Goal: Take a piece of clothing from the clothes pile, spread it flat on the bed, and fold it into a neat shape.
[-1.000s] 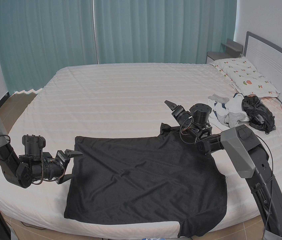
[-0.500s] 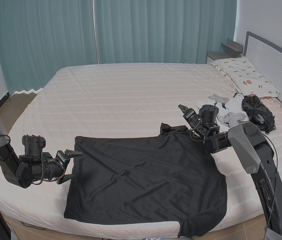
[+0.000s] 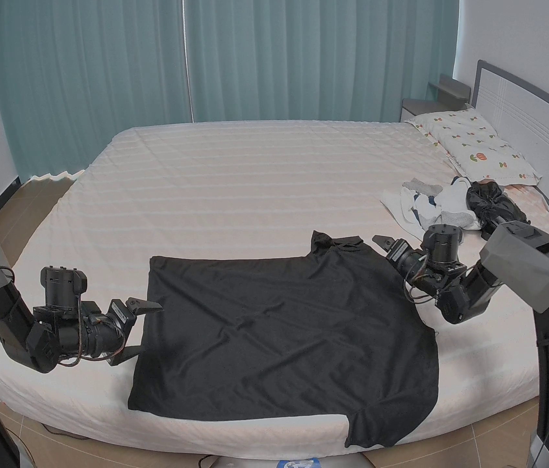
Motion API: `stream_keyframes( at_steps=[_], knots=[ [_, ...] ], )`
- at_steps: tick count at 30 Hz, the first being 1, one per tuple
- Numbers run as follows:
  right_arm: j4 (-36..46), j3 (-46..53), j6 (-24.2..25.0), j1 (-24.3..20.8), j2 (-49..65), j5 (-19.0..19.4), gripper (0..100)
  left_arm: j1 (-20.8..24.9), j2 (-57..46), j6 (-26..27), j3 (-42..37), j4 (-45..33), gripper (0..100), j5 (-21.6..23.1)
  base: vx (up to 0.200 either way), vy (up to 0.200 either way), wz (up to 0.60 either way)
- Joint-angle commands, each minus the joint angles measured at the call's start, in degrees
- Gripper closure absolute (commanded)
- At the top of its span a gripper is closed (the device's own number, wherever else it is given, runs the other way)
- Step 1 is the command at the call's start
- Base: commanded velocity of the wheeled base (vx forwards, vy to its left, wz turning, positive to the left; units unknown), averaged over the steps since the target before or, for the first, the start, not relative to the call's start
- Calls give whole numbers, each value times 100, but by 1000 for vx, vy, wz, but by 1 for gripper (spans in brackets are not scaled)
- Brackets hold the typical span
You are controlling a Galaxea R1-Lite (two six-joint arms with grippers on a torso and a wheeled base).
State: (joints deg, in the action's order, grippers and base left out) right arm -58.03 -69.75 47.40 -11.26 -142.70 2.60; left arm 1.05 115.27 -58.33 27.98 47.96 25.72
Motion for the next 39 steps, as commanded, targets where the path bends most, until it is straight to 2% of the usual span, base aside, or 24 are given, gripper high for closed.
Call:
stream_keyframes(
  at_steps=[1, 5, 11, 14, 19, 22, 27, 39],
  knots=[
    [-1079, 3715, -407, 511, 2449, 707, 0, 80, -655, 419, -609, -428, 0, 3, -200, 0, 0],
    [-1281, 4330, -565, 520, 2581, 751, 0, 45, -594, 1043, -908, -419, 0, -59, -200, 0, 0],
    [-1545, 5042, -802, 564, 2554, 1050, 0, 62, -418, 1280, -1075, -410, 0, -340, -67, 0, 0],
    [-1817, 5560, -1004, 687, 2519, 1445, 0, 71, -163, 1439, -1058, -401, 0, -683, 0, 0, 0],
    [-2257, 5736, -1031, 713, 2115, 1489, 0, 106, 232, 1790, -926, -384, 0, -1025, 0, 0, 0],
    [-2521, 5807, -1031, 713, 1851, 1489, 0, 220, 382, 1729, -715, -322, 0, -1184, 0, 0, 0],
    [-3136, 5982, -1031, 705, 1491, 1489, 0, 449, 839, 1676, -240, -296, 0, -1966, 0, 0, 0],
    [-3145, 5974, -978, 713, 1553, 1498, 0, 880, 1305, 1685, 331, -313, 0, -2555, 0, 0, 0]
  ],
)
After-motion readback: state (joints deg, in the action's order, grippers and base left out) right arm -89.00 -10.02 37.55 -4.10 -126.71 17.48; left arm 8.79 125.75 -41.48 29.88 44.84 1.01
